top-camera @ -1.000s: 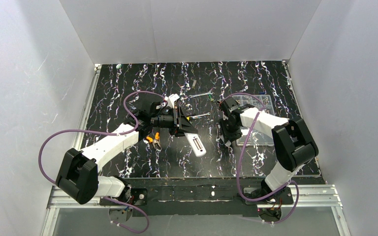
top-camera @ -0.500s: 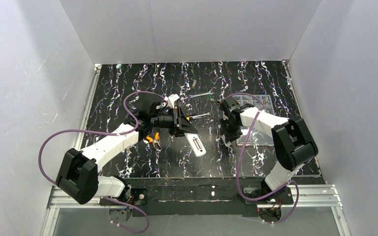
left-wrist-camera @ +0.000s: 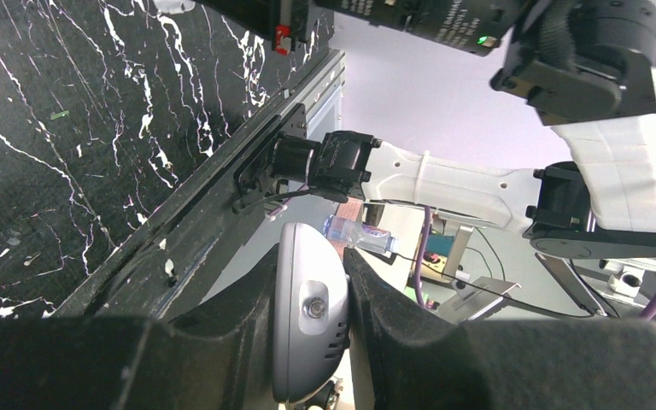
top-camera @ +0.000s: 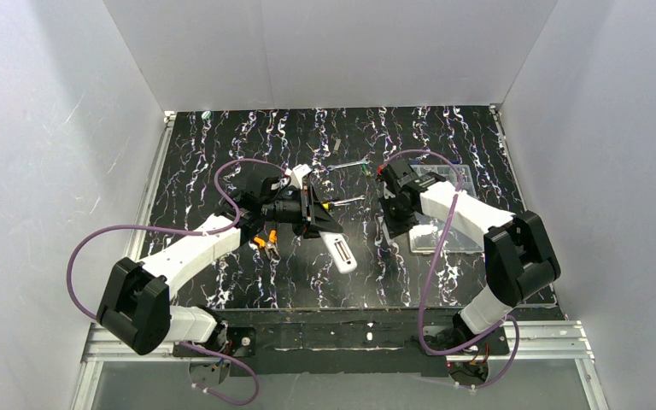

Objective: Load the batteries into the remote control

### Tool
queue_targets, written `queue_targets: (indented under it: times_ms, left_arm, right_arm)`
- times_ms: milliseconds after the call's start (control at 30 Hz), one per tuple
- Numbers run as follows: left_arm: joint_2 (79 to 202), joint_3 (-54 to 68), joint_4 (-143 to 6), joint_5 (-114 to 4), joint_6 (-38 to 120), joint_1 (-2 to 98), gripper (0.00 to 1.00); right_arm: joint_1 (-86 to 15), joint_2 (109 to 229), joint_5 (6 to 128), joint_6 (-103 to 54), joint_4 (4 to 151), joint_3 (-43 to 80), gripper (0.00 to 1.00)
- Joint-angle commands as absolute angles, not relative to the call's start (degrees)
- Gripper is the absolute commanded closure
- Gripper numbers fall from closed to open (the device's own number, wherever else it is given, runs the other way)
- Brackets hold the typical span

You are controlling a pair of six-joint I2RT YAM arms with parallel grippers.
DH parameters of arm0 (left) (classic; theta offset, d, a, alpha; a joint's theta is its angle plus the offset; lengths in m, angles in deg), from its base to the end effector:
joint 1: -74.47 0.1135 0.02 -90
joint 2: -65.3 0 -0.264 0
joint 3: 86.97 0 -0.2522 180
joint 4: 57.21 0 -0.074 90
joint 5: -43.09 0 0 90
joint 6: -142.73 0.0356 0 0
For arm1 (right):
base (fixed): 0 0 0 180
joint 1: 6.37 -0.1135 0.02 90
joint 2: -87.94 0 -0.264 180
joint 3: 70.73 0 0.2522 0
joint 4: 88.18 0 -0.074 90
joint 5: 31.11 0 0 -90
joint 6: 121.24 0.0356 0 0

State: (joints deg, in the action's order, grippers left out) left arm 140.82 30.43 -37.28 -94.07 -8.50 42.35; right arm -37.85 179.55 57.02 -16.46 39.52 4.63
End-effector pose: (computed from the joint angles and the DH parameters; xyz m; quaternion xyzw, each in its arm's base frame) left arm 0.2379 -0.1802 0.3247 0.1374 0.6630 -0.6812 0.2782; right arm 0.2647 0.1607 0.2048 -0.1397 0.9724 0.0583 0.1774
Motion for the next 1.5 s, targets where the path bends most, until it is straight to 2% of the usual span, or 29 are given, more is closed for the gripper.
queue_targets:
  times_ms: [0, 467, 733, 867, 1033, 1267, 1467]
  left_arm:
    - [137.73, 28.23, -39.59, -96.82, -6.79, 42.04, 1.00]
    - [131.98, 21.25, -49.82, -96.43, -3.00, 42.05, 1.00]
    - [129.25, 15.56, -51.16, -95.80, -4.32, 42.04, 1.00]
    - [128.79, 12.46, -51.79, -95.72, -4.59, 42.04, 1.00]
    - [128.17, 12.09, -52.44, -95.08, -4.23, 42.03, 1.00]
    - [127.94, 12.78, -52.37, -94.81, -4.27, 42.08, 1.00]
    - [128.37, 11.54, -52.92, -94.99, -4.12, 42.08, 1.00]
  right_arm:
    - [-40.23, 179.71, 51.51, -15.74, 34.57, 10.05, 0.99]
    - [-52.48, 193.49, 28.13, -9.19, 22.42, 18.43, 0.99]
    - [-57.55, 197.40, 21.52, -6.33, 20.72, 19.64, 0.99]
    - [-60.40, 199.18, 20.57, -5.31, 20.88, 19.82, 0.85]
    - [-62.76, 201.31, 20.95, -4.38, 21.33, 20.48, 0.81]
    - [-64.17, 200.47, 23.21, -4.08, 22.78, 20.74, 0.59]
    - [-64.12, 195.74, 26.73, -7.92, 27.58, 19.67, 0.51]
